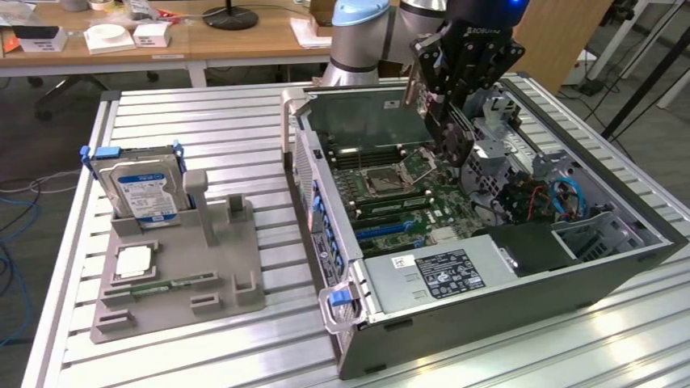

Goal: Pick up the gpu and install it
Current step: 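Insert the gpu into the slot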

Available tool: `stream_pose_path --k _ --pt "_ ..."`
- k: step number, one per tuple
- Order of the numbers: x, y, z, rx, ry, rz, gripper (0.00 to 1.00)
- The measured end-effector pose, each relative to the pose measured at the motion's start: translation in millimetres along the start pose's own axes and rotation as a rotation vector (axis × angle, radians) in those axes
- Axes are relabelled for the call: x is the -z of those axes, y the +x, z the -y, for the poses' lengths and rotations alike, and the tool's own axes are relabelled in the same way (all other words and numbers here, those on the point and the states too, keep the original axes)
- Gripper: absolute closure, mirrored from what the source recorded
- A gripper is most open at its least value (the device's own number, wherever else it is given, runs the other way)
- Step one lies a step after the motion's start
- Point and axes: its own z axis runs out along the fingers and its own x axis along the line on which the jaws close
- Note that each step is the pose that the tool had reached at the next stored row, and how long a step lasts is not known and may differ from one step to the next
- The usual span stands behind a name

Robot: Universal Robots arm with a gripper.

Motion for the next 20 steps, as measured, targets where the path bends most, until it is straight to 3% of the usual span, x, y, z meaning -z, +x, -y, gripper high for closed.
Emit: stream_pose_path --k 20 --pt "0.0 0.0 0.0 0.032 -0.0007 -0.0014 0.74"
